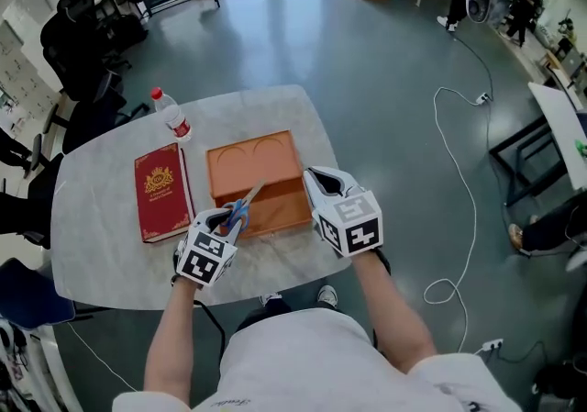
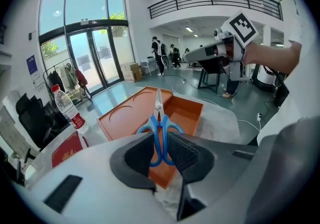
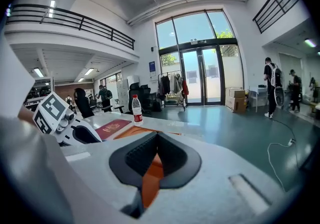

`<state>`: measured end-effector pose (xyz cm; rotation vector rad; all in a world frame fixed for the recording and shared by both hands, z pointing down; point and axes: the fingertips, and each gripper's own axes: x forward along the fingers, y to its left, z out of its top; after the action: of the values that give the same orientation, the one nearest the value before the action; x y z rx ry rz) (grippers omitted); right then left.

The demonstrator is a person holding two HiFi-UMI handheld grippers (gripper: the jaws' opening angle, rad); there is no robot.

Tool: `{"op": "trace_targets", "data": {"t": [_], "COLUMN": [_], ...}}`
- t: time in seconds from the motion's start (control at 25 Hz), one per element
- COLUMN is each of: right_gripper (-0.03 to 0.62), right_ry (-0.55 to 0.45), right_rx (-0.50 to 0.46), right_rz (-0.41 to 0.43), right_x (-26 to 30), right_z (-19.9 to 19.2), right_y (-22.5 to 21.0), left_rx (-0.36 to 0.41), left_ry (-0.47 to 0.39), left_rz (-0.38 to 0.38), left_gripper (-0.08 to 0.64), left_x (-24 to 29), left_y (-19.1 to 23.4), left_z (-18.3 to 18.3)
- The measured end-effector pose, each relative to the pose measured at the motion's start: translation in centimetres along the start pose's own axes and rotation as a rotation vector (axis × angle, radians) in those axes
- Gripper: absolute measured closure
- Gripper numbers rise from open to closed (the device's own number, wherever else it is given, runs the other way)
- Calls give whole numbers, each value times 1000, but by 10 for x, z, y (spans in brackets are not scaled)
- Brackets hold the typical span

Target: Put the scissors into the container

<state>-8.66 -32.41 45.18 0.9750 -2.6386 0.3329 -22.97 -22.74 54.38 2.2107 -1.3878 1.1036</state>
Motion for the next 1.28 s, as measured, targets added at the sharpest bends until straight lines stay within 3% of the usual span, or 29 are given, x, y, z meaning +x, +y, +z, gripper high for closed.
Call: {"op": "trace_targets", "data": {"t": [0.32,0.56,0.92,1.28], "right_gripper": [588,588,588,588], "right_ry": [0,4,12,14], "right_rx": [30,53,80,95], "right_rz": [-75,-127,-200,-240], "right_x": [5,2,-12,-24], "right_z": [-2,-9,-18,-24], "right_y": [-1,-5,-15,-17], "left_rx": [154,224,279,344], "left_ry": [30,64,93,163], "left_rz": [-93,-155,-207,-198], "left_gripper": [477,477,477,477], "left_x": [15,29,47,64], "left_y": [1,-4,-12,-15], "left_z": [2,1,-1,-5]}}
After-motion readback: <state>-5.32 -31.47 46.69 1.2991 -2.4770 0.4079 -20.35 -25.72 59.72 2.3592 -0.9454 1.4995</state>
